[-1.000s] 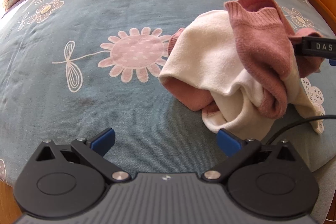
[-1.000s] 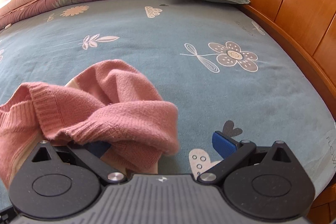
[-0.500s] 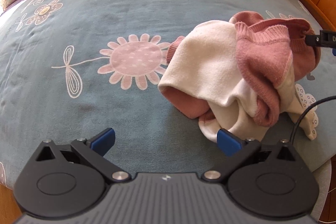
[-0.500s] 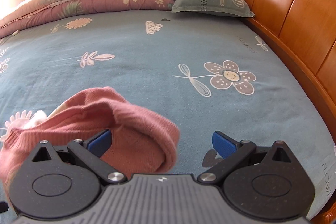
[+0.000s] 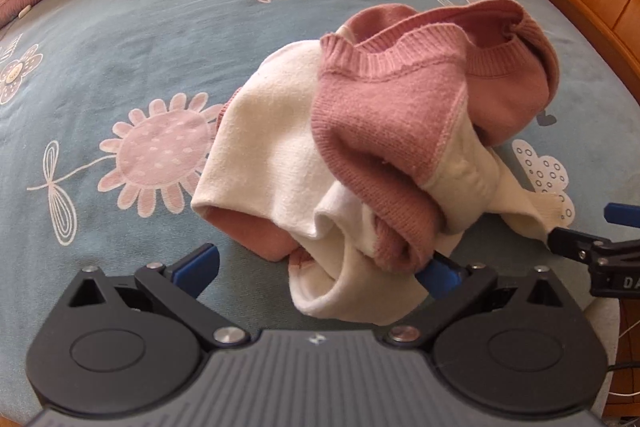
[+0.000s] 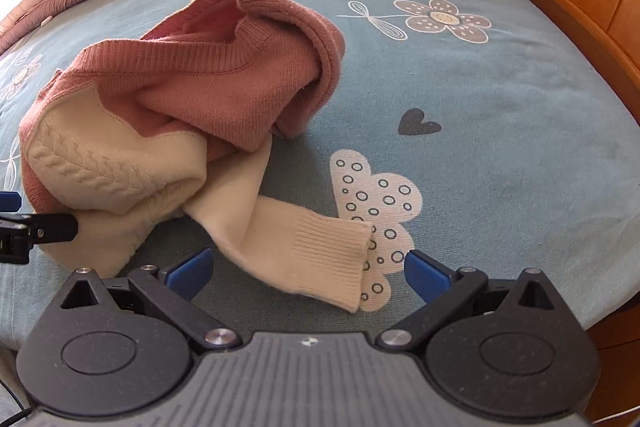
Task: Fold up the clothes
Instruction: 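Grasp the cream sleeve with the left tool and lift it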
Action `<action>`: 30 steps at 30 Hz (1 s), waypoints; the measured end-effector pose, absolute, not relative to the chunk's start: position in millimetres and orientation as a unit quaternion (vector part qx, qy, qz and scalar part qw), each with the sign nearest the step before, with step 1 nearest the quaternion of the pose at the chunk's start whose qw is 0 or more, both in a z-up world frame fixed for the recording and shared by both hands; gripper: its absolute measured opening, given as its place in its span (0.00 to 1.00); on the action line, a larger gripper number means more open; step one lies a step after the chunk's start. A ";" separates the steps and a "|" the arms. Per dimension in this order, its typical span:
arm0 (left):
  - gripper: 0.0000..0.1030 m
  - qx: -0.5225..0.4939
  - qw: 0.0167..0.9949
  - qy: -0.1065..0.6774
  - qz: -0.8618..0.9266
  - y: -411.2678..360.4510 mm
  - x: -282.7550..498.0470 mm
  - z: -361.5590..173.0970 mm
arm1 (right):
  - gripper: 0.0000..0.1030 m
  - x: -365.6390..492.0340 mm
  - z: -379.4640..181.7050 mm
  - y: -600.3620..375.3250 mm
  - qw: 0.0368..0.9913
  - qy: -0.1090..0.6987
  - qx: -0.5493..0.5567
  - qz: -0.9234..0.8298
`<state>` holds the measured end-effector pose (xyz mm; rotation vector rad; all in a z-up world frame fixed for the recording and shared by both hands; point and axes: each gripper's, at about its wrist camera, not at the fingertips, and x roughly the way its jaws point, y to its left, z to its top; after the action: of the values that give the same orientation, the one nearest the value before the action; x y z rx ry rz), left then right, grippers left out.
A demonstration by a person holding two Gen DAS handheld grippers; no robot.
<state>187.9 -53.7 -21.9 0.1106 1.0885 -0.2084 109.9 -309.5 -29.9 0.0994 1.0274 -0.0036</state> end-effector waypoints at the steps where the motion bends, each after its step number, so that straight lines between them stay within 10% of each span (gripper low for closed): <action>1: 0.99 0.048 0.852 0.513 -0.093 -47.3 194.0 -18.8 | 1.00 108.9 -30.9 -312.2 0.869 0.492 0.050 -0.005; 30: 0.99 0.117 0.874 0.454 -0.127 -34.9 184.7 -2.8 | 1.00 113.8 -52.3 -319.1 0.856 0.507 0.097 0.015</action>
<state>184.7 -34.9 -2.8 0.2442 0.9478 -0.2654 113.8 -319.1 -52.3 0.2040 1.0659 0.0321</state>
